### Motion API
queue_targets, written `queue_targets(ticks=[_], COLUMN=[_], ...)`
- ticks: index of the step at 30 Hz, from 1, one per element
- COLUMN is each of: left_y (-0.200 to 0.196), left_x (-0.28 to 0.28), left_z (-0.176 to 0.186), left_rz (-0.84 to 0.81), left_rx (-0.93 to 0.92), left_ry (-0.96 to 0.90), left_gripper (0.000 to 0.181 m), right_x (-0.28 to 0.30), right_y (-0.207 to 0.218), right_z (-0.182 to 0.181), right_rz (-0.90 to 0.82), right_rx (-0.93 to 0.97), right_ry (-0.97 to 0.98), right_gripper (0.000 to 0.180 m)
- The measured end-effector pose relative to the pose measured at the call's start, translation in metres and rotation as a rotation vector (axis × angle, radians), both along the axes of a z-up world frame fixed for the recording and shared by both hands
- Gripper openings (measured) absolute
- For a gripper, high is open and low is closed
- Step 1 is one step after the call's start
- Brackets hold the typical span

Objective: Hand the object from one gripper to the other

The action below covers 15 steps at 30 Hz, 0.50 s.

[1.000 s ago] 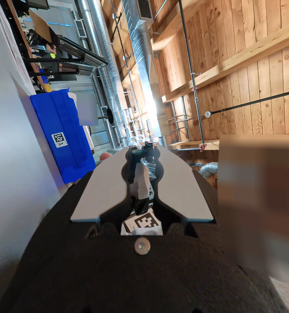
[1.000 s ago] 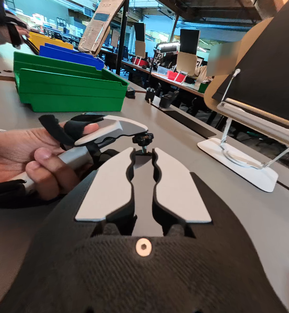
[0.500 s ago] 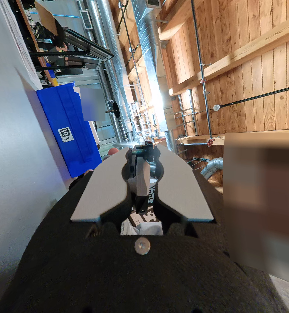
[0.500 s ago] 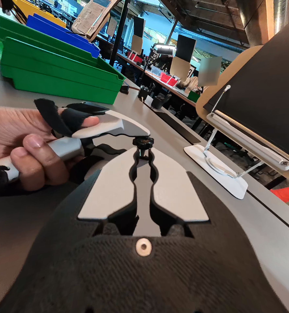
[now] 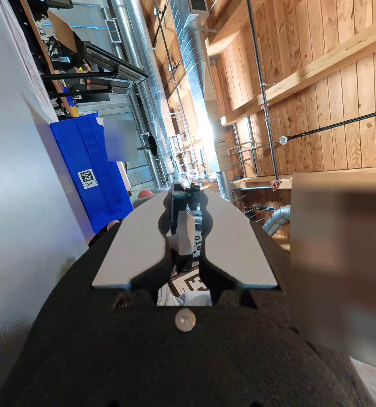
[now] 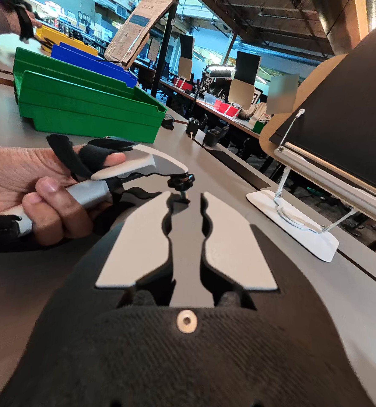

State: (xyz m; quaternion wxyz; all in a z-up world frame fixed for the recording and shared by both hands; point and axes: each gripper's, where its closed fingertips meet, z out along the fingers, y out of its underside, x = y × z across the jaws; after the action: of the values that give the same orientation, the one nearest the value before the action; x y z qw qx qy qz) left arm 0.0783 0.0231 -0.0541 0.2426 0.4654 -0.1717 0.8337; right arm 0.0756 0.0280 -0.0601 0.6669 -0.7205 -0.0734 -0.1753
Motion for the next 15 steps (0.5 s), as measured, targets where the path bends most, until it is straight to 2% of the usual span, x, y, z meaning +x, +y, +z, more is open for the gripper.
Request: queue_targets(ticks=[1, 4, 7, 10, 12, 15], left_y=[0.0, -0.002, -0.006, -0.008, -0.01, -0.012], left_x=[0.0, 0.0, 0.0, -0.001, -0.001, -0.001], left_z=[0.0, 0.0, -0.002, -0.002, -0.002, -0.002], left_rz=[0.0, -0.001, -0.016, -0.022, -0.029, -0.042], left_rx=[-0.001, -0.016, -0.031, -0.042, -0.036, -0.046], left_ry=[0.002, 0.006, 0.012, 0.013, 0.013, 0.011], left_gripper=[0.025, 0.025, 0.025, 0.025, 0.025, 0.025], right_x=[-0.001, -0.006, -0.011, -0.01, -0.006, -0.006], right_y=[0.0, 0.001, 0.005, 0.006, 0.004, 0.002], right_z=[0.001, 0.005, 0.001, 0.001, 0.002, 0.002], right_rz=[0.004, 0.011, 0.005, -0.032, -0.052, -0.018], right_rx=[0.008, 0.025, -0.002, -0.011, -0.009, -0.004], right_ry=[0.002, -0.028, -0.089, -0.122, -0.117, -0.063], right_gripper=[0.023, 0.037, 0.038, 0.036, 0.023, 0.023])
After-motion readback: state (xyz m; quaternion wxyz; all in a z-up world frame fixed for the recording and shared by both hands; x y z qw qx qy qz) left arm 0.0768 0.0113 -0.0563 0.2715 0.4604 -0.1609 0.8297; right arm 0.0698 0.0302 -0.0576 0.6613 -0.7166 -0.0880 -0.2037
